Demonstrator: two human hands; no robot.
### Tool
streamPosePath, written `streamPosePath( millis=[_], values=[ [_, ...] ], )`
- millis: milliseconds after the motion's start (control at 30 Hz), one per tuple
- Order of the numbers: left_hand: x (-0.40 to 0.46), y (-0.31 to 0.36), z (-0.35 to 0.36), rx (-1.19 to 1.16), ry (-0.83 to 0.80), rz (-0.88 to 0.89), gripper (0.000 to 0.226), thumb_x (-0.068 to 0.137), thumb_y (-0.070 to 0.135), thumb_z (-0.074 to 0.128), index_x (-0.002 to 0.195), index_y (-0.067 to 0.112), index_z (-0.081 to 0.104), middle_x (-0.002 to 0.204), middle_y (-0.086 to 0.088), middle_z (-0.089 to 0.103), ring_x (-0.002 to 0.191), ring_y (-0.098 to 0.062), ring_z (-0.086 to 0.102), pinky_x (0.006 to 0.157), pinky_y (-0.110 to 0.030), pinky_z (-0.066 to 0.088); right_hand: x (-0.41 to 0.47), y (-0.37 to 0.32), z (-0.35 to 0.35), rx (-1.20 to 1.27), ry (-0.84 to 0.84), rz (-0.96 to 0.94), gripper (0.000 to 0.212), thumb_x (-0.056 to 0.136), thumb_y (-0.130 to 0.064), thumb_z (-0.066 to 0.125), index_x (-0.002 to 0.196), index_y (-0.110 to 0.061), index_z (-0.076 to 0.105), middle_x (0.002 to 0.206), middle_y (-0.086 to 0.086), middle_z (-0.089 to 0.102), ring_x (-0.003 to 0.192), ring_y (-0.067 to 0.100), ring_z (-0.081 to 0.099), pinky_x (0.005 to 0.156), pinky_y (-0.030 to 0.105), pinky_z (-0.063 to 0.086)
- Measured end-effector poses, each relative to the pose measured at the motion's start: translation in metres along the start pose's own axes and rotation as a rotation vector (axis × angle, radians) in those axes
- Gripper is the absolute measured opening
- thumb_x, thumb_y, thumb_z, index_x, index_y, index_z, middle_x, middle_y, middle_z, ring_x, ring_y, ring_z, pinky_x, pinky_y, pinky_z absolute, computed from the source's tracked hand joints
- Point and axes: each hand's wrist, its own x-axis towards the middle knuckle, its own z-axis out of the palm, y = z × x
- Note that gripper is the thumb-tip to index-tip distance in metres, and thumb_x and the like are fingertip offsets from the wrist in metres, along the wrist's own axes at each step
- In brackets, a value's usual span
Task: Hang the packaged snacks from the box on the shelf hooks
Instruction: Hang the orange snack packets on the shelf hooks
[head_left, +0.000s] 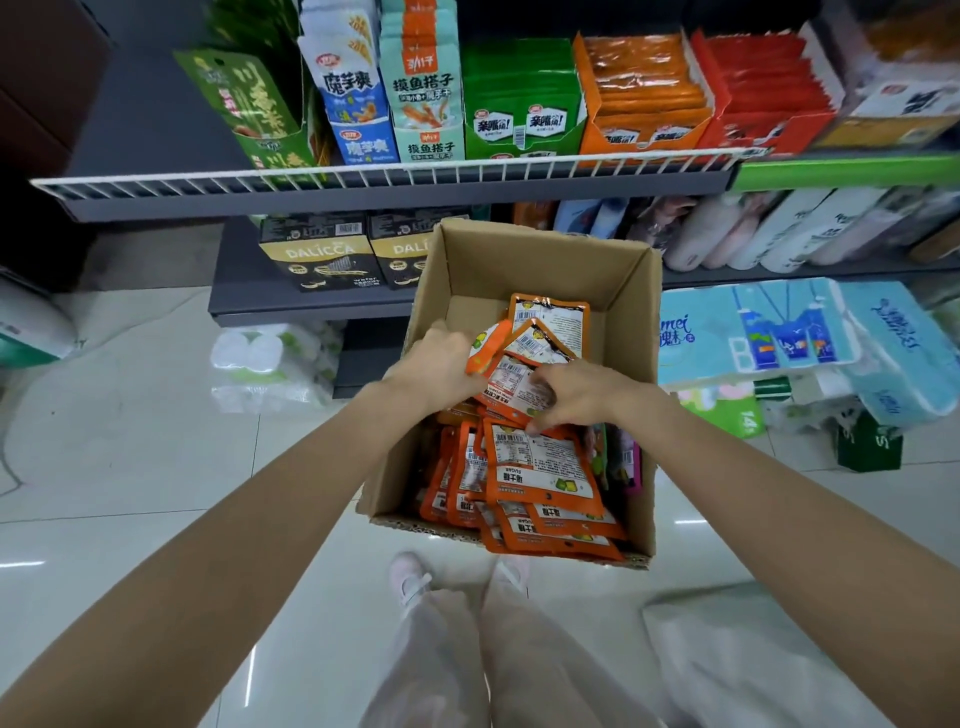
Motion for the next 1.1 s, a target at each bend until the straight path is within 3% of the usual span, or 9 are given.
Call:
streamPosePath(
  millis=[133, 267, 367, 500, 600, 733, 900, 1100],
  values=[
    [-0.001, 0.000, -0.002, 0.086, 0.046, 0.020, 0.028, 0.097, 0.020, 0.044, 0.120, 0.004, 0.050, 0.111, -0.018, 0.051, 0.096, -0.031, 0.057, 0.075, -0.035, 0.046, -0.001, -0.012, 0.003, -0.232, 0.048, -0.034, 0.045, 0.086, -0.055, 0.054, 0.107, -0.015, 0.054, 0.105, 0.004, 0.061, 0.088, 0.019, 0.055, 0.072, 0.030, 0.043],
    [-0.006, -0.002, -0.008, 0.001, 0.176, -0.036, 0.018, 0.097, 0.012, 0.044, 0.108, 0.003, 0.055, 0.093, -0.014, 0.059, 0.075, -0.025, 0.054, 0.063, -0.033, 0.042, -0.005, -0.020, 0.007, -0.361, 0.130, -0.078, 0.034, 0.099, -0.035, 0.037, 0.103, -0.009, 0.059, 0.099, 0.008, 0.062, 0.082, 0.021, 0.056, 0.070, 0.032, 0.045],
    [-0.009, -0.008, -0.012, -0.086, 0.290, -0.032, 0.023, 0.098, 0.018, 0.045, 0.116, 0.008, 0.056, 0.105, -0.014, 0.064, 0.086, -0.027, 0.063, 0.067, -0.035, 0.049, -0.006, -0.019, 0.004, -0.325, 0.241, -0.076, 0.028, 0.099, -0.023, 0.037, 0.110, -0.011, 0.060, 0.100, 0.011, 0.065, 0.090, 0.027, 0.062, 0.072, 0.034, 0.047],
    [-0.012, -0.014, -0.031, -0.276, 0.478, -0.019, 0.023, 0.097, 0.021, 0.049, 0.109, 0.010, 0.065, 0.107, -0.009, 0.068, 0.091, -0.017, 0.063, 0.073, -0.031, 0.052, -0.015, -0.013, -0.025, -0.209, 0.419, -0.072, 0.026, 0.099, -0.024, 0.037, 0.108, -0.015, 0.059, 0.095, 0.012, 0.065, 0.088, 0.031, 0.061, 0.064, 0.033, 0.043],
    [-0.017, -0.012, -0.060, -0.359, 0.587, 0.017, 0.020, 0.094, 0.017, 0.055, 0.105, 0.007, 0.069, 0.104, -0.009, 0.070, 0.087, -0.014, 0.060, 0.071, -0.023, 0.044, -0.028, -0.015, -0.060, -0.099, 0.592, -0.087, 0.020, 0.095, -0.019, 0.044, 0.098, -0.015, 0.063, 0.094, 0.012, 0.067, 0.090, 0.034, 0.062, 0.064, 0.034, 0.040],
    [-0.028, -0.007, -0.105, -0.511, 0.735, 0.015, 0.006, 0.088, 0.018, 0.065, 0.087, 0.013, 0.065, 0.087, -0.008, 0.070, 0.083, -0.019, 0.065, 0.071, -0.036, 0.053, -0.046, -0.035, -0.107, 0.045, 0.766, -0.180, 0.020, 0.089, -0.013, 0.054, 0.104, -0.009, 0.068, 0.093, 0.012, 0.069, 0.088, 0.031, 0.062, 0.071, 0.038, 0.047],
    [-0.051, -0.004, -0.172, -0.461, 0.936, 0.037, 0.008, 0.088, 0.024, 0.064, 0.086, 0.017, 0.068, 0.083, -0.001, 0.071, 0.071, -0.018, 0.065, 0.064, -0.035, 0.054, -0.059, -0.073, -0.168, 0.110, 0.969, -0.260, 0.015, 0.090, -0.014, 0.059, 0.100, -0.009, 0.069, 0.090, 0.007, 0.071, 0.083, 0.021, 0.064, 0.076, 0.038, 0.052],
    [-0.058, -0.021, -0.262, -0.449, 1.103, 0.095, 0.008, 0.087, 0.026, 0.065, 0.081, 0.023, 0.070, 0.079, 0.004, 0.071, 0.077, -0.015, 0.066, 0.070, -0.033, 0.052, -0.063, -0.122, -0.232, 0.009, 1.129, -0.264, 0.011, 0.091, -0.023, 0.058, 0.095, -0.021, 0.068, 0.094, -0.001, 0.071, 0.089, 0.020, 0.065, 0.074, 0.041, 0.054]
  ],
)
